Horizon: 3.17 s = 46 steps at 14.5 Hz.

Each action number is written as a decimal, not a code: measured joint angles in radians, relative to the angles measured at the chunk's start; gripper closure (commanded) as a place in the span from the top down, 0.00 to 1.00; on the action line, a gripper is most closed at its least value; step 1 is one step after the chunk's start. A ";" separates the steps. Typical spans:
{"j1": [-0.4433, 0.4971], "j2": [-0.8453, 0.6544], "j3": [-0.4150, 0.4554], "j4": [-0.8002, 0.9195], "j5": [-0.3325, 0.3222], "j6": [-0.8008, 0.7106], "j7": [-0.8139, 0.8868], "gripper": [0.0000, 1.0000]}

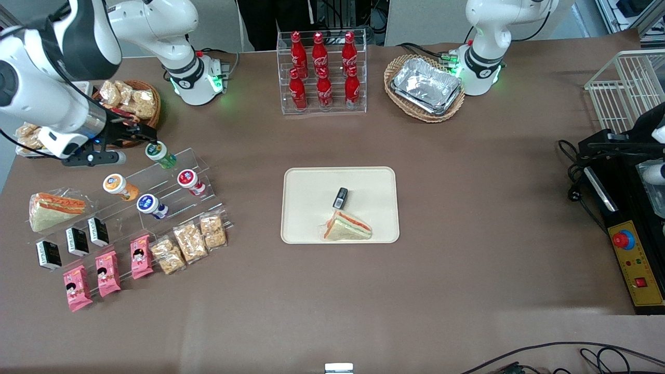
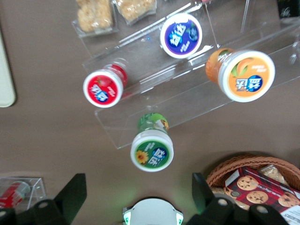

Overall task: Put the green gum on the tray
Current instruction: 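Lower the right gripper and close it on the green gum bottle, then lift the green gum bottle up off the rack, then carry the green gum bottle over to the cream tray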

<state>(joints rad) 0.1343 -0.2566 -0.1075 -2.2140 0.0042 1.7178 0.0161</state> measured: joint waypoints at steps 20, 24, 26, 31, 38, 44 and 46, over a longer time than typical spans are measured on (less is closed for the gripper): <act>0.000 -0.006 -0.028 -0.274 -0.001 0.287 -0.038 0.40; 0.000 -0.006 -0.028 -0.227 -0.001 0.286 -0.048 0.40; 0.000 0.003 -0.029 -0.176 -0.001 0.252 -0.053 0.41; 0.007 0.073 -0.024 0.074 -0.001 0.034 -0.059 0.41; 0.028 0.179 -0.021 0.504 0.062 -0.346 -0.058 0.42; 0.036 0.244 0.014 0.591 0.167 -0.396 0.034 0.42; 0.057 0.260 0.088 0.594 0.173 -0.393 0.168 0.43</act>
<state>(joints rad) 0.1914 0.0034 -0.0193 -1.6202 0.1770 1.3245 0.1838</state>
